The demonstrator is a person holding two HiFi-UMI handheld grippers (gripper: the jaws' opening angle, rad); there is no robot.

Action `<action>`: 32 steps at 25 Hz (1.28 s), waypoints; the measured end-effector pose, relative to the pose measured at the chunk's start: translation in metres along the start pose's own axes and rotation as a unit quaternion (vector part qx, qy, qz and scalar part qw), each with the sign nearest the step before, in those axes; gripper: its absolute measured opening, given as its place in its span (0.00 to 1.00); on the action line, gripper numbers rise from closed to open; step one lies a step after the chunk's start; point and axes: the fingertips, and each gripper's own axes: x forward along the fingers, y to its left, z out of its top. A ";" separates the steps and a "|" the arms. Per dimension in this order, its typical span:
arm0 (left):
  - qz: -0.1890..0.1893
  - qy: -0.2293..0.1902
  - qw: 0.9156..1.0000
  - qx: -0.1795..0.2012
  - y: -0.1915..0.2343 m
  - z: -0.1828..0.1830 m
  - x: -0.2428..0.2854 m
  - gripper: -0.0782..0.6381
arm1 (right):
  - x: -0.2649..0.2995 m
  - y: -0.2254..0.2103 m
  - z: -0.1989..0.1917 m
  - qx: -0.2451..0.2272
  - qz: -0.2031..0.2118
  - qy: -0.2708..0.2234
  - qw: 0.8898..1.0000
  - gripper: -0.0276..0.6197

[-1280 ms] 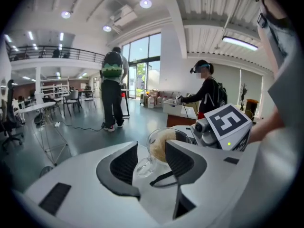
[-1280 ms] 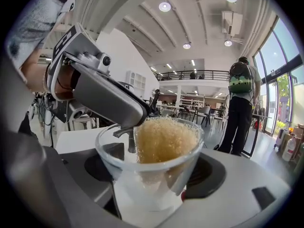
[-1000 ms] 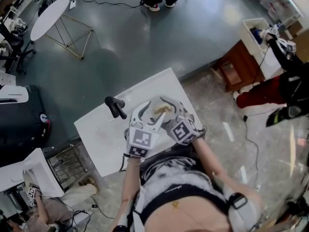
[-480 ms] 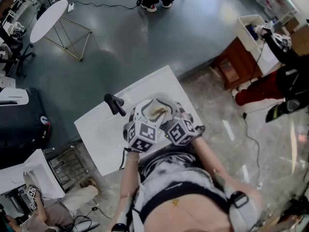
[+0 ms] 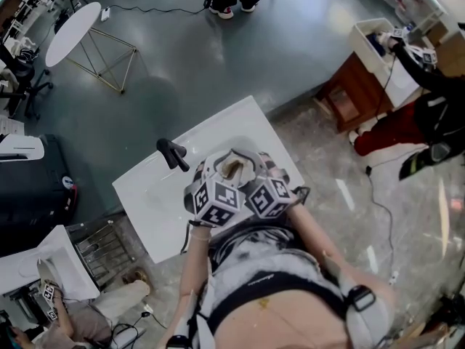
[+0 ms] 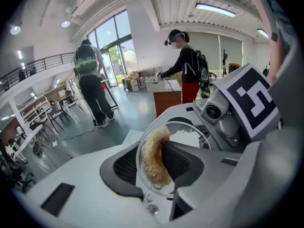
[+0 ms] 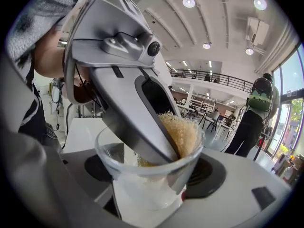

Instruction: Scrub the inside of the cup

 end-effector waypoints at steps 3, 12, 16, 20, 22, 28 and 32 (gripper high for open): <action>0.006 -0.006 1.000 -0.012 0.003 0.001 -0.006 0.30 | 0.001 0.000 0.002 0.001 0.000 0.000 1.000 0.67; 0.022 -0.019 0.999 -0.039 0.011 -0.003 -0.027 0.27 | 0.010 0.009 0.004 -0.002 0.005 -0.005 1.000 0.67; 0.027 -0.042 0.997 -0.060 0.015 0.000 -0.039 0.27 | 0.010 0.009 0.003 0.002 0.002 0.001 1.000 0.67; 0.005 -0.064 0.994 -0.088 0.014 0.009 -0.053 0.22 | 0.006 0.003 -0.005 0.013 -0.006 0.015 1.000 0.67; -0.007 -0.063 0.994 -0.086 0.008 0.011 -0.054 0.20 | 0.005 0.002 -0.007 0.020 -0.010 0.020 1.000 0.67; 0.003 -0.015 0.999 -0.029 -0.005 0.009 -0.035 0.18 | 0.006 -0.001 -0.011 0.026 -0.021 0.040 0.999 0.67; 0.004 0.025 1.000 -0.007 -0.012 0.005 -0.019 0.18 | 0.006 -0.001 -0.003 0.019 -0.024 0.036 0.999 0.67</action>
